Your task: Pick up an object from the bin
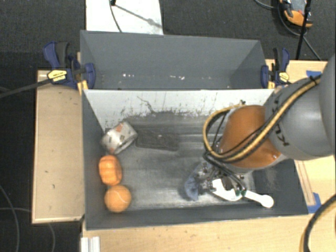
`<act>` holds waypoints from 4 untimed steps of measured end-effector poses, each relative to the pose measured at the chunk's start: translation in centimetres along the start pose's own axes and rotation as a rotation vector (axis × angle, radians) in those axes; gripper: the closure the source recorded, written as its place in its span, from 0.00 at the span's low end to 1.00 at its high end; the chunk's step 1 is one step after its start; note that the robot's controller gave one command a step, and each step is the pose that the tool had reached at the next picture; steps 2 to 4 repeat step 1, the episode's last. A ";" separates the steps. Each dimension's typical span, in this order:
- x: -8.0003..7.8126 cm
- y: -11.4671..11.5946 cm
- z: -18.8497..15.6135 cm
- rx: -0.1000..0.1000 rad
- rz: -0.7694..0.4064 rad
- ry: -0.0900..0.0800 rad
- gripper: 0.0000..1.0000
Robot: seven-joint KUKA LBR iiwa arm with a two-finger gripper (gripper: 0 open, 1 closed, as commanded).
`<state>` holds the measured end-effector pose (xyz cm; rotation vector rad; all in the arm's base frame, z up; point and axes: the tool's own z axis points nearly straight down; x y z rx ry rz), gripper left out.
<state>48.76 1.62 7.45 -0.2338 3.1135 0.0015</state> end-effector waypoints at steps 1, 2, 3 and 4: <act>0.7 -0.6 -15.3 -0.001 -0.097 0.016 1.00; 0.7 -0.6 -15.3 -0.001 -0.097 0.016 1.00; 0.7 -0.6 -15.3 -0.001 -0.097 0.016 1.00; 0.7 -0.6 -15.3 -0.001 -0.097 0.016 1.00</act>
Offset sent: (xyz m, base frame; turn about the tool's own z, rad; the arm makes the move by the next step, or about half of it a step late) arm 0.0000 0.0000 0.0000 0.0000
